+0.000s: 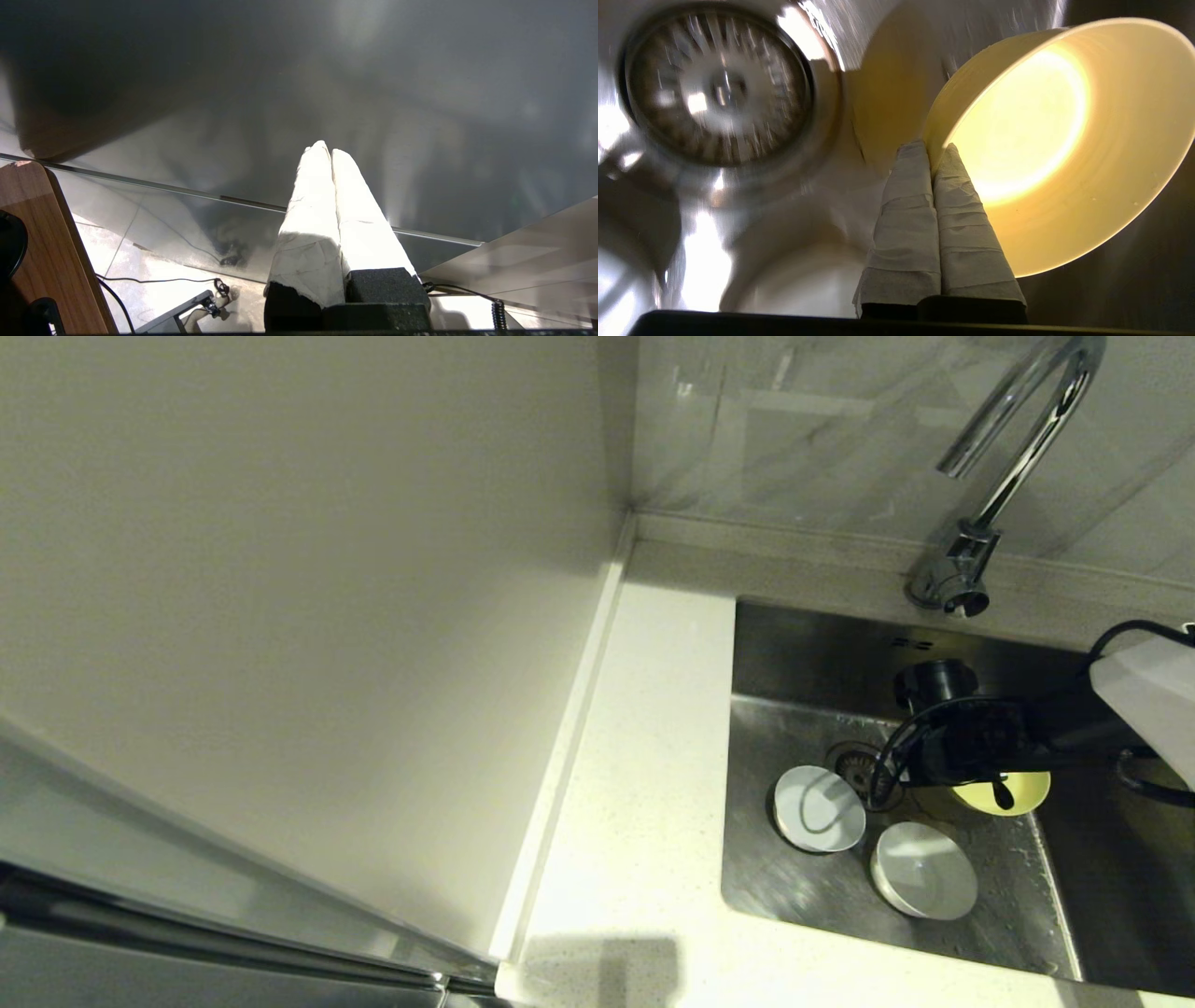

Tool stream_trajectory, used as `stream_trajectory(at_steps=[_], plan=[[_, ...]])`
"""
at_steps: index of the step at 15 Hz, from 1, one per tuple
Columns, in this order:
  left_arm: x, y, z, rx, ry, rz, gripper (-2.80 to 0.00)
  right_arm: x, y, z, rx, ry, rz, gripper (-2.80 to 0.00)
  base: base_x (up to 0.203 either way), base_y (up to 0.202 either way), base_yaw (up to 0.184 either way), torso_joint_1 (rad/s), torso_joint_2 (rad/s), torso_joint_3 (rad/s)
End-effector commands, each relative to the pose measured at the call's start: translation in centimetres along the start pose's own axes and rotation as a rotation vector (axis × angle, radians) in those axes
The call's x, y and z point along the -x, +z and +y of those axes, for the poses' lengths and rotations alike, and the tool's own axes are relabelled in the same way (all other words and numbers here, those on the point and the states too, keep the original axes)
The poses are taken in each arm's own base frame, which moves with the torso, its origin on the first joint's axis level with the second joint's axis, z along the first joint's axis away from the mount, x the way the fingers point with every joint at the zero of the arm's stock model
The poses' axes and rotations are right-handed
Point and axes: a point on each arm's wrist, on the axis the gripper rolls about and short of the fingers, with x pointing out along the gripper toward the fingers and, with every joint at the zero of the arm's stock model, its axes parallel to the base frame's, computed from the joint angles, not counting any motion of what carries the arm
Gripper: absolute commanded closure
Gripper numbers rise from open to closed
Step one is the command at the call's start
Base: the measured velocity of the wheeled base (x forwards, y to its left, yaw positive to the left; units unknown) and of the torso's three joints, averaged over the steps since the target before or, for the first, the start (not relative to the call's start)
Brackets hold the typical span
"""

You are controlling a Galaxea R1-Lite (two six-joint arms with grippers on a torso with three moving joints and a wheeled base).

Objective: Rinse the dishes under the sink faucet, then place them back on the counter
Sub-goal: Put a bowl back to the table from the sink

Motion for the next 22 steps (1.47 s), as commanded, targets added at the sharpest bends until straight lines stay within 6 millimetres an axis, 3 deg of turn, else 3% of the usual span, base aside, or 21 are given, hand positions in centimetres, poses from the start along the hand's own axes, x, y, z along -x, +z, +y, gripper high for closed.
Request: stream_trajectory(at_steps=[1, 4, 8, 10, 14, 18, 22], plan=[[0.0, -0.1, 0.0, 0.001, 0.0, 0.003, 0.0, 4.2, -0.3, -2.6, -0.062, 0.015, -0.019, 0.0, 0.0, 0.0, 0.0, 0.0, 0.0, 0.0], [0.0, -0.1, 0.0, 0.001, 0.0, 0.003, 0.0, 9.7, -1.2, -5.9, -0.172, 0.188, -0.052, 0.0, 0.0, 0.0, 0.0, 0.0, 0.0, 0.0], [0.0, -0.1, 0.0, 0.001, 0.0, 0.003, 0.0, 15.9, -2.3, -9.0, -0.37, 0.621, 0.035, 0.0, 0.0, 0.0, 0.0, 0.0, 0.0, 0.0], [0.0, -0.1, 0.0, 0.001, 0.0, 0.003, 0.0, 18.3, -1.4, -9.5, -0.549, 0.823, 0.124, 0.0, 0.0, 0.0, 0.0, 0.0, 0.0, 0.0], [0.0, -0.1, 0.0, 0.001, 0.0, 0.003, 0.0, 22.5, 2.4, -10.2, -0.91, 1.174, 0.355, 0.0, 0.0, 0.0, 0.0, 0.0, 0.0, 0.0], [0.0, -0.1, 0.0, 0.001, 0.0, 0.003, 0.0, 24.4, 5.7, -11.8, -1.213, 1.426, 0.59, 0.0, 0.0, 0.0, 0.0, 0.0, 0.0, 0.0], [0.0, -0.1, 0.0, 0.001, 0.0, 0.003, 0.0, 23.0, 6.9, -12.9, -1.422, 1.515, 0.821, 0.0, 0.0, 0.0, 0.0, 0.0, 0.0, 0.0]])
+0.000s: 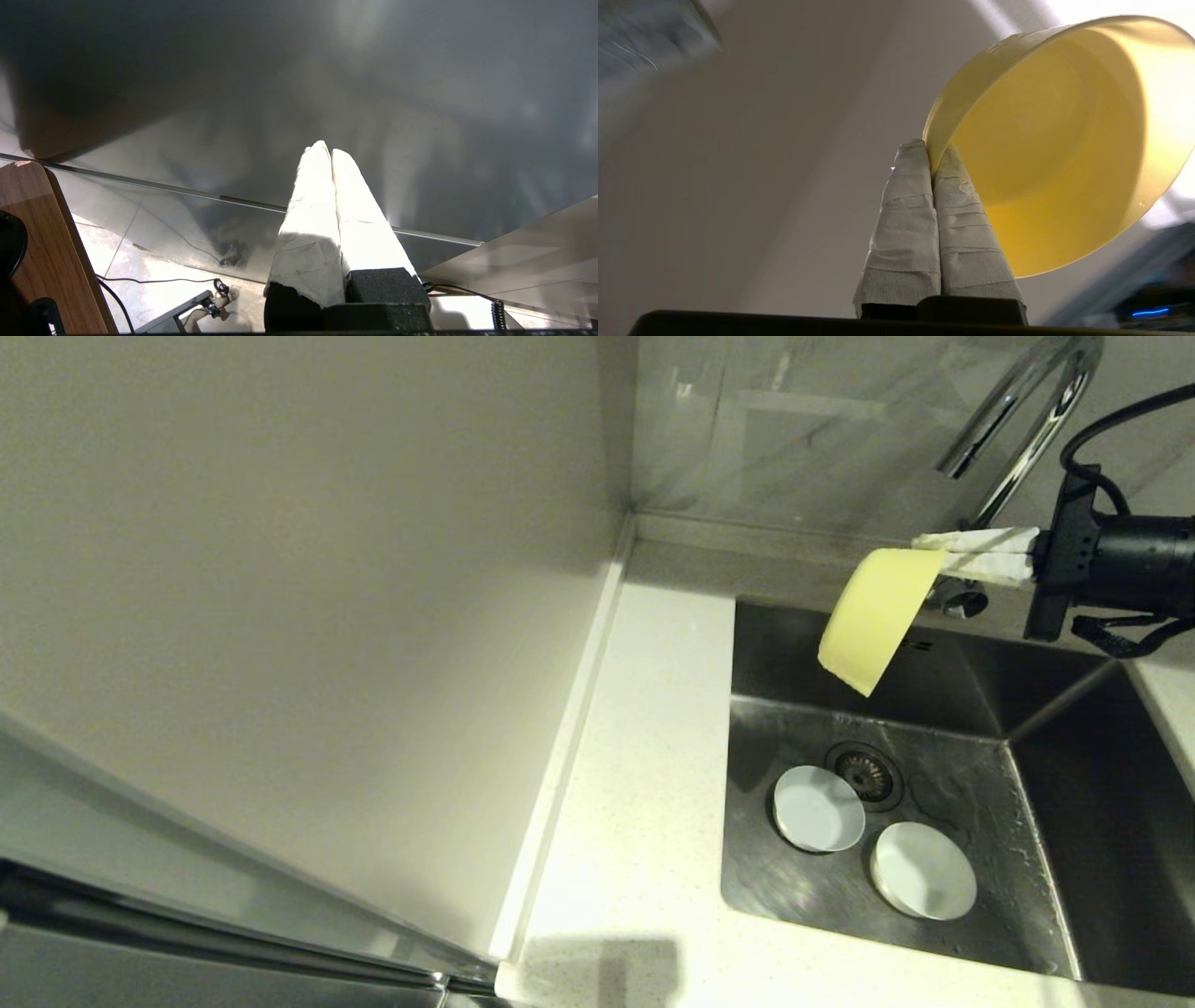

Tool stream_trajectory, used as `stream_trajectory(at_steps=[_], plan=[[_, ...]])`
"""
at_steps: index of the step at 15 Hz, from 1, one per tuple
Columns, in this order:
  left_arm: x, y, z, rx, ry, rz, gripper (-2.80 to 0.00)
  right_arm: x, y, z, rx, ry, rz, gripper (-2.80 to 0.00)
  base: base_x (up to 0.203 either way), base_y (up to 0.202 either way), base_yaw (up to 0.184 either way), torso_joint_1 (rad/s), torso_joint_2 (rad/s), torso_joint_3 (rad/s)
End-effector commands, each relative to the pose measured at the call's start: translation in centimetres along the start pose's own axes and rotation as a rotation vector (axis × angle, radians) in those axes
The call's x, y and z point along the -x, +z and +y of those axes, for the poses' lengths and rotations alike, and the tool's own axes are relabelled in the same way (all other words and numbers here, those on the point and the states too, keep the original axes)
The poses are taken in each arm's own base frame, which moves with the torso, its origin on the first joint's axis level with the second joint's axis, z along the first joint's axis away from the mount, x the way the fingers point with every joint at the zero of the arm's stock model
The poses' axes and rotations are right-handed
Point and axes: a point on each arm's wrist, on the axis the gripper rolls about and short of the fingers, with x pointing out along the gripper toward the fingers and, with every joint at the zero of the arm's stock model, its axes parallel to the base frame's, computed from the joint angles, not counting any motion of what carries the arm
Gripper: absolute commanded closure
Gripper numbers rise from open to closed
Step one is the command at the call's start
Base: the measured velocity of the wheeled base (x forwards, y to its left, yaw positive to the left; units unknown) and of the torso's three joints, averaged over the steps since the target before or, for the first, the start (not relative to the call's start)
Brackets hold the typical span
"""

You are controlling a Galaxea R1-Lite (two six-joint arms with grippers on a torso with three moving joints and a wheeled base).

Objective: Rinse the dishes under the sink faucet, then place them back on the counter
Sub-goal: Put a bowl back to the table from the sink

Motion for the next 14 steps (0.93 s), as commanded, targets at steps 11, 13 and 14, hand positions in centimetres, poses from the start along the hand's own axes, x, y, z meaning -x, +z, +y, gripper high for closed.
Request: stream_trajectory(at_steps=[11, 13, 14], plan=[[0.0, -0.1, 0.0, 0.001, 0.001, 0.003, 0.0, 2.3, 0.4, 2.4, -0.191, 0.081, 0.087, 0.0, 0.0, 0.0, 0.0, 0.0, 0.0, 0.0], [0.0, -0.1, 0.0, 0.001, 0.001, 0.003, 0.0, 2.8, 0.6, 1.7, -0.26, 0.064, 0.089, 0.0, 0.0, 0.0, 0.0, 0.0, 0.0, 0.0], [0.0, -0.1, 0.0, 0.001, 0.0, 0.003, 0.0, 3.0, 0.3, 2.1, -0.269, 0.073, 0.101, 0.0, 0.0, 0.0, 0.0, 0.0, 0.0, 0.0]])
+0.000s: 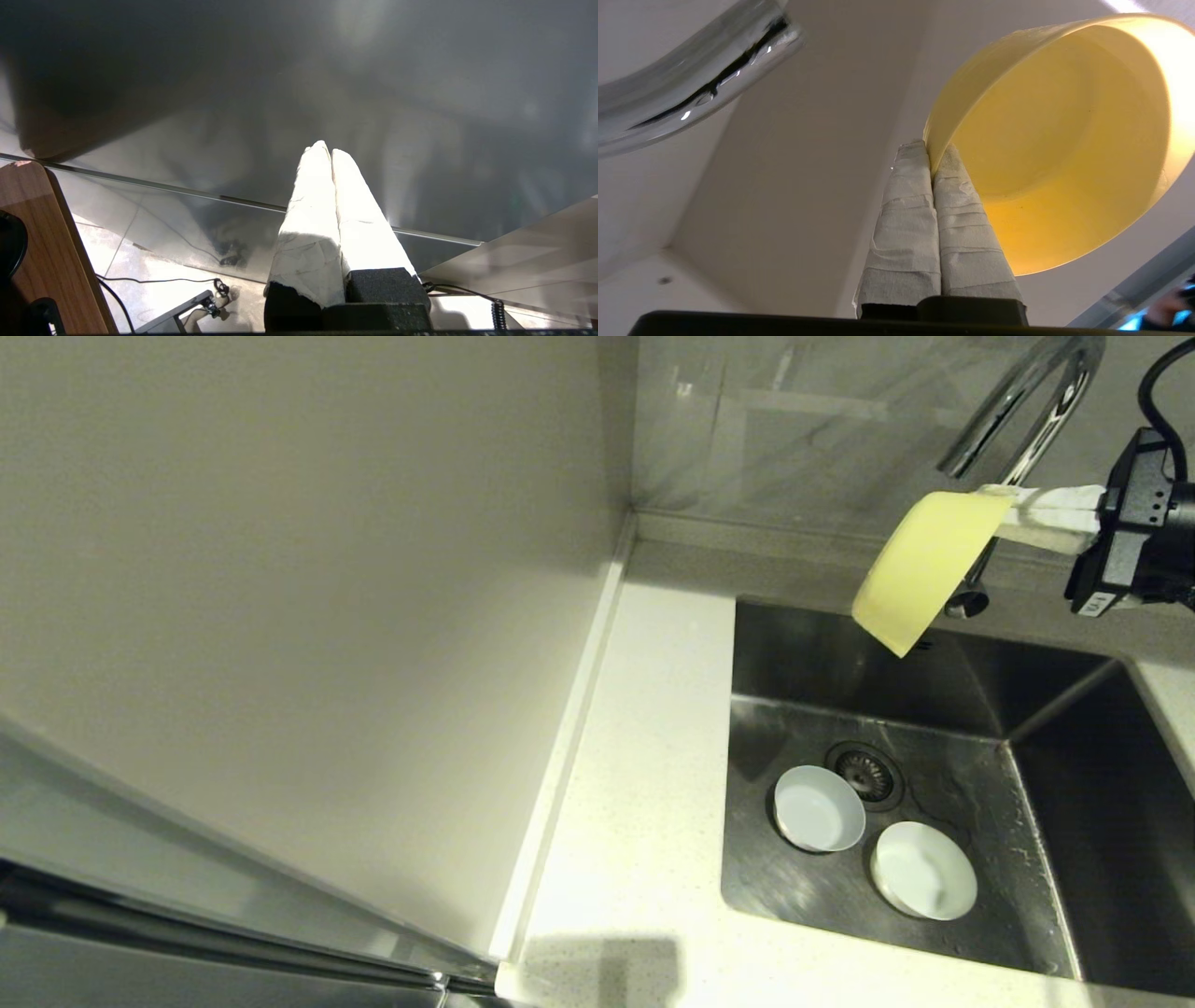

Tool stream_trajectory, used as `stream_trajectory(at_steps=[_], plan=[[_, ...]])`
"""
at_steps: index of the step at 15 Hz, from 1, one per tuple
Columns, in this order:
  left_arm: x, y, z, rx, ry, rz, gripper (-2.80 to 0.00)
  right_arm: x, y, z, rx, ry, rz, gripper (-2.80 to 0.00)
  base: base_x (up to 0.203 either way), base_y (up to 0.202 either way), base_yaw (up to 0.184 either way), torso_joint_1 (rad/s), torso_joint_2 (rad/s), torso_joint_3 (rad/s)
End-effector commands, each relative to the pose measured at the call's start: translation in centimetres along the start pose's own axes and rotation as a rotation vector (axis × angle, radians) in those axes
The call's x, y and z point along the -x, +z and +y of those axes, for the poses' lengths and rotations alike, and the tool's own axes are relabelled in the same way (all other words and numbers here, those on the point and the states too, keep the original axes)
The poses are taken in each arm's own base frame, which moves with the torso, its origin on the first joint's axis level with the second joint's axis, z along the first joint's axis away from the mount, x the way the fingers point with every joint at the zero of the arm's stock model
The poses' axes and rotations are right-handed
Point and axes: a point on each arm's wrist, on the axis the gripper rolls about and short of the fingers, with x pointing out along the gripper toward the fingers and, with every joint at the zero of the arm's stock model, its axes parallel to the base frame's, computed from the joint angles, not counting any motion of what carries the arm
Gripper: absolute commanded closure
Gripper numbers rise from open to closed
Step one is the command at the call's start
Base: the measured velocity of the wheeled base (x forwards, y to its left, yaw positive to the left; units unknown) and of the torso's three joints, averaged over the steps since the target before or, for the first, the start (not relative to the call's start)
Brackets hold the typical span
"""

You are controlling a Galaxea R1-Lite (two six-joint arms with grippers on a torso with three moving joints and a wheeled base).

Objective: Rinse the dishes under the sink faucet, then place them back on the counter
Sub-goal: Put a bowl back to the table from the sink

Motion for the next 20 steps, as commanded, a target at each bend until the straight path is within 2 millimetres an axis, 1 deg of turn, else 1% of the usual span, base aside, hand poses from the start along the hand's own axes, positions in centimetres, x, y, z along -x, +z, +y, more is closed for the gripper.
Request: stream_trajectory(at_steps=[1, 3, 5, 6, 8, 11, 13, 15, 17, 18, 19, 20], plan=[[0.0, -0.1, 0.0, 0.0, 0.0, 0.003, 0.0, 0.4, -1.0, 0.6, -0.007, 0.029, 0.029, 0.0, 0.0, 0.0, 0.0, 0.0, 0.0, 0.0], [0.0, -0.1, 0.0, 0.0, 0.0, 0.003, 0.0, 0.6, -1.6, 1.0, 0.017, 0.069, 0.084, 0.0, 0.0, 0.0, 0.0, 0.0, 0.0, 0.0], [0.0, -0.1, 0.0, 0.0, 0.0, 0.003, 0.0, 1.2, -1.5, 0.2, 0.077, 0.08, 0.107, 0.0, 0.0, 0.0, 0.0, 0.0, 0.0, 0.0], [0.0, -0.1, 0.0, 0.0, 0.0, 0.003, 0.0, 2.3, -1.2, -0.3, 0.152, 0.078, 0.102, 0.0, 0.0, 0.0, 0.0, 0.0, 0.0, 0.0], [0.0, -0.1, 0.0, 0.0, 0.0, 0.003, 0.0, 5.1, -1.2, -0.7, 0.36, 0.064, 0.093, 0.0, 0.0, 0.0, 0.0, 0.0, 0.0, 0.0], [0.0, -0.1, 0.0, 0.0, 0.0, 0.003, 0.0, 10.1, -2.1, -0.9, 0.666, 0.026, 0.079, 0.0, 0.0, 0.0, 0.0, 0.0, 0.0, 0.0], [0.0, -0.1, 0.0, 0.0, 0.0, 0.003, 0.0, 13.2, -2.5, -1.2, 0.887, 0.032, -0.002, 0.0, 0.0, 0.0, 0.0, 0.0, 0.0, 0.0], [0.0, -0.1, 0.0, 0.0, 0.0, 0.003, 0.0, 14.5, -3.3, -1.5, 1.108, 0.034, -0.052, 0.0, 0.0, 0.0, 0.0, 0.0, 0.0, 0.0], [0.0, -0.1, 0.0, 0.0, 0.0, 0.003, 0.0, 15.4, -3.1, -1.4, 1.143, 0.033, -0.095, 0.0, 0.0, 0.0, 0.0, 0.0, 0.0, 0.0], [0.0, -0.1, 0.0, 0.0, 0.0, 0.002, 0.0, 15.7, -2.9, -1.1, 1.098, 0.034, -0.106, 0.0, 0.0, 0.0, 0.0, 0.0, 0.0, 0.0], [0.0, -0.1, 0.0, 0.0, 0.0, 0.003, 0.0, 15.7, -2.5, -0.9, 0.965, 0.038, -0.105, 0.0, 0.0, 0.0, 0.0, 0.0, 0.0, 0.0], [0.0, -0.1, 0.0, 0.0, 0.0, 0.003, 0.0, 15.7, -1.7, -0.8, 0.777, 0.04, -0.098, 0.0, 0.0, 0.0, 0.0, 0.0, 0.0, 0.0]])
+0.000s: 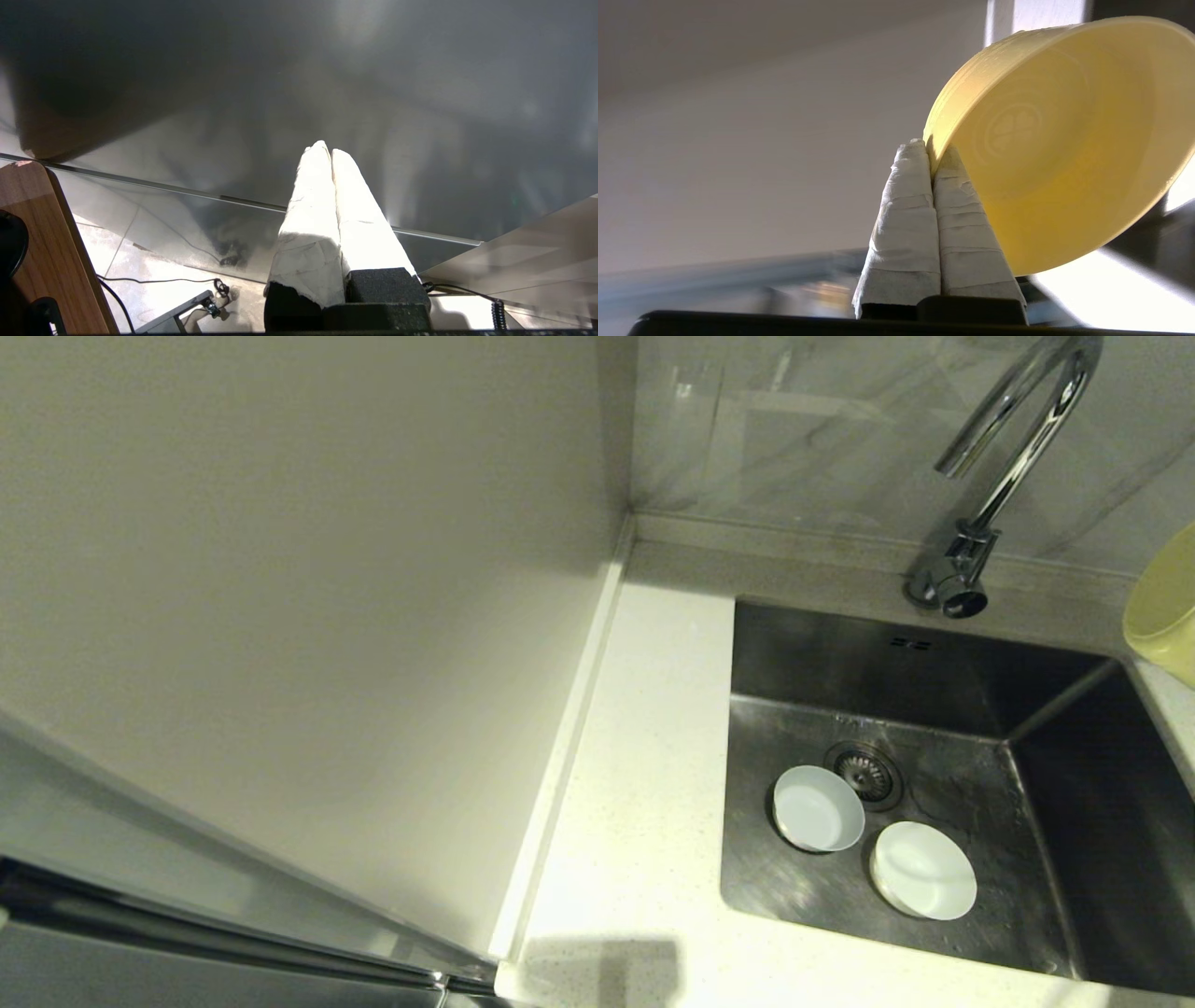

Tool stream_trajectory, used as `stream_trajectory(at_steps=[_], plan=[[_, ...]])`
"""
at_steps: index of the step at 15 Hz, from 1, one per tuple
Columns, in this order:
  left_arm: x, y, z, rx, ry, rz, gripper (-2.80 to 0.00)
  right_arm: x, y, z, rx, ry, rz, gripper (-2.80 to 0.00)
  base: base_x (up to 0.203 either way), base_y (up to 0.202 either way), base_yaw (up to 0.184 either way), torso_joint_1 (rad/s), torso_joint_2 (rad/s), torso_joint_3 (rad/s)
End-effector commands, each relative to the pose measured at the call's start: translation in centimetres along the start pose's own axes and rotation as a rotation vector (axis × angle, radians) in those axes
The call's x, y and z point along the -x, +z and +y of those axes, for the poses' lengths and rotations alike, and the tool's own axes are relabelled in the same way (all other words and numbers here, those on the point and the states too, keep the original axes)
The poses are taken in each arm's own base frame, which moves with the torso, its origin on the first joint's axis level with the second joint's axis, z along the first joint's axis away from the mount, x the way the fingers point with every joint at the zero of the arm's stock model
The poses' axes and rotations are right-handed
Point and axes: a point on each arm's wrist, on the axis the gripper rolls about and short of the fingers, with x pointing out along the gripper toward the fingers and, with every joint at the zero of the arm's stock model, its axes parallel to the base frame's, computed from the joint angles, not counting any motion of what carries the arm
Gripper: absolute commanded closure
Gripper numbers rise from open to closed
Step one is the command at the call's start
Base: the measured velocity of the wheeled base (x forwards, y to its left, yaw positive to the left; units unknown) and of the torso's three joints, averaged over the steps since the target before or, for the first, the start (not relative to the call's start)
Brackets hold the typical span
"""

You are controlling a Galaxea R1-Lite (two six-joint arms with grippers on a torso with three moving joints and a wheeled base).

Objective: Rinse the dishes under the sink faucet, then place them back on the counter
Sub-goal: Put a bowl back to the table from the sink

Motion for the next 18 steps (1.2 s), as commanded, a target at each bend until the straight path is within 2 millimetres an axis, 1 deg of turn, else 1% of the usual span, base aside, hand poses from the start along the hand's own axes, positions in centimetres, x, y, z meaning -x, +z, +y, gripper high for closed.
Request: stream_trajectory(at_steps=[1, 2, 3, 4, 5, 6, 8, 9, 10, 11, 12, 13, 14, 15, 16, 17, 18], plan=[[0.0, -0.1, 0.0, 0.0, 0.0, 0.002, 0.0, -0.2, 0.9, -2.3, -0.474, -0.018, 0.016, 0.0, 0.0, 0.0, 0.0, 0.0, 0.0, 0.0], [0.0, -0.1, 0.0, 0.0, 0.0, 0.002, 0.0, -0.6, 0.8, -3.6, -0.685, -0.026, 0.029, 0.0, 0.0, 0.0, 0.0, 0.0, 0.0, 0.0], [0.0, -0.1, 0.0, 0.0, 0.0, 0.002, 0.0, -1.0, 0.5, -4.6, -0.839, -0.035, 0.049, 0.0, 0.0, 0.0, 0.0, 0.0, 0.0, 0.0], [0.0, -0.1, 0.0, 0.0, 0.0, 0.002, 0.0, -1.6, 0.4, -5.3, -0.936, -0.042, 0.072, 0.0, 0.0, 0.0, 0.0, 0.0, 0.0, 0.0], [0.0, -0.1, 0.0, 0.0, 0.0, 0.002, 0.0, -1.7, 0.7, -4.9, -0.924, -0.041, 0.076, 0.0, 0.0, 0.0, 0.0, 0.0, 0.0, 0.0], [0.0, -0.1, 0.0, 0.0, 0.0, 0.002, 0.0, -1.7, 1.2, -3.7, -0.866, -0.037, 0.072, 0.0, 0.0, 0.0, 0.0, 0.0, 0.0, 0.0], [0.0, -0.1, 0.0, 0.0, 0.0, 0.002, 0.0, -1.7, 2.0, -0.2, -0.716, -0.027, 0.053, 0.0, 0.0, 0.0, 0.0, 0.0, 0.0, 0.0], [0.0, -0.1, 0.0, 0.0, 0.0, 0.002, 0.0, -1.8, 2.2, 1.3, -0.689, -0.023, 0.054, 0.0, 0.0, 0.0, 0.0, 0.0, 0.0, 0.0], [0.0, -0.1, 0.0, 0.0, 0.0, 0.002, 0.0, -2.6, 2.2, 2.5, -0.765, -0.024, 0.084, 0.0, 0.0, 0.0, 0.0, 0.0, 0.0, 0.0], [0.0, -0.1, 0.0, 0.0, 0.0, 0.002, 0.0, -4.0, 1.9, 2.6, -0.951, -0.041, 0.145, 0.0, 0.0, 0.0, 0.0, 0.0, 0.0, 0.0], [0.0, -0.1, 0.0, 0.0, 0.0, 0.002, 0.0, -5.4, 1.1, 1.4, -1.133, -0.077, 0.204, 0.0, 0.0, 0.0, 0.0, 0.0, 0.0, 0.0], [0.0, 0.0, 0.0, 0.0, 0.0, 0.001, 0.0, -6.2, 0.3, -0.4, -1.285, -0.117, 0.235, 0.0, 0.0, 0.0, 0.0, 0.0, 0.0, 0.0], [0.0, -0.1, 0.0, 0.0, 0.0, 0.002, 0.0, -6.7, -0.2, -2.1, -1.363, -0.141, 0.248, 0.0, 0.0, 0.0, 0.0, 0.0, 0.0, 0.0], [0.0, -0.1, 0.0, 0.0, 0.0, 0.002, 0.0, -6.9, -0.5, -3.3, -1.383, -0.151, 0.252, 0.0, 0.0, 0.0, 0.0, 0.0, 0.0, 0.0], [0.0, -0.1, 0.0, 0.0, 0.0, 0.002, 0.0, -6.9, -0.6, -3.8, -1.327, -0.141, 0.246, 0.0, 0.0, 0.0, 0.0, 0.0, 0.0, 0.0], [0.0, -0.1, 0.0, 0.0, 0.0, 0.002, 0.0, -5.9, -0.4, -3.4, -1.171, -0.106, 0.21, 0.0, 0.0, 0.0, 0.0, 0.0, 0.0, 0.0], [0.0, -0.1, 0.0, 0.0, 0.0, 0.002, 0.0, -4.9, -0.4, -2.7, -0.952, -0.069, 0.173, 0.0, 0.0, 0.0, 0.0, 0.0, 0.0, 0.0]])
